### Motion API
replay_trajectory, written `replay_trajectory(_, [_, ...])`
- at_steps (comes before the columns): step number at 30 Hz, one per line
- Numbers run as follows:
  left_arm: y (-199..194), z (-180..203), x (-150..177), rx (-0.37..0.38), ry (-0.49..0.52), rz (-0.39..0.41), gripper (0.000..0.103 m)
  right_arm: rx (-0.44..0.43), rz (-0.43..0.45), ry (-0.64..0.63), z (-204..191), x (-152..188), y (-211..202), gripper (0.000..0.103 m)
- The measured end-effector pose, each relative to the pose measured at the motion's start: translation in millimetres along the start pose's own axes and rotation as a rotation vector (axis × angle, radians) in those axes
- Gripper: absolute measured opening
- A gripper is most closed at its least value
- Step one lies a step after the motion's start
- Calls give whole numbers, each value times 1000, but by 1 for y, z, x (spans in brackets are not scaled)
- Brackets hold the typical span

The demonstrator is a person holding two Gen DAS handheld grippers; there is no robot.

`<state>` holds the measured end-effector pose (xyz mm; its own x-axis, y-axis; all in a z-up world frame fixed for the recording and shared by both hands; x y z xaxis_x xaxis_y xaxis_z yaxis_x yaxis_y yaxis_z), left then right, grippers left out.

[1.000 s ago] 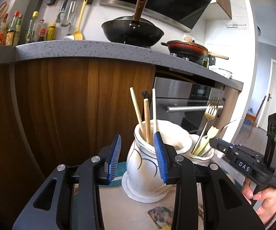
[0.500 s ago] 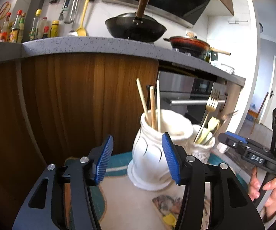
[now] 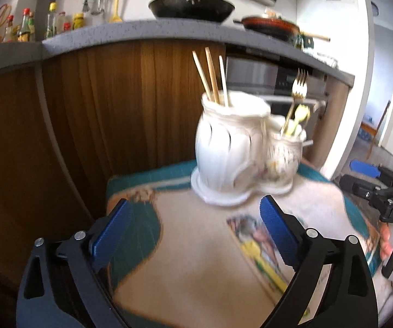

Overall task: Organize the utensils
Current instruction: 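Open and withdraw both tools from the holder back over the utensils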

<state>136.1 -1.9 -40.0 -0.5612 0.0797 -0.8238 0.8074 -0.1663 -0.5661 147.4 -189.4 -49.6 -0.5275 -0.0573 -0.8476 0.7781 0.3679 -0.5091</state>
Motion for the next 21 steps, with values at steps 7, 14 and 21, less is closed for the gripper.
replay_trajectory(7, [5, 17, 46, -6, 34, -134, 95, -8, -40, -44, -12, 23, -4, 98])
replay_trajectory(14, [23, 29, 81, -24, 37, -281, 93, -3, -63, -26, -7, 34, -7, 98])
replay_trajectory(21, [32, 42, 92, -30, 51, -339, 80, -7, -59, -13, -1, 35, -11, 98])
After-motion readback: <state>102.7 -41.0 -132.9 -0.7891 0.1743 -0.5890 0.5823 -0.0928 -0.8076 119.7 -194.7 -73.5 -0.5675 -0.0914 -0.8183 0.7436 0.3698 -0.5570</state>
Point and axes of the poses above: each gripper's, at about its wrist camera, not at the fingertips, and y roughly the way its jaws point, z to its right, x to its underside, the point moved 10 cm from there along y, roughly the way its jaws point
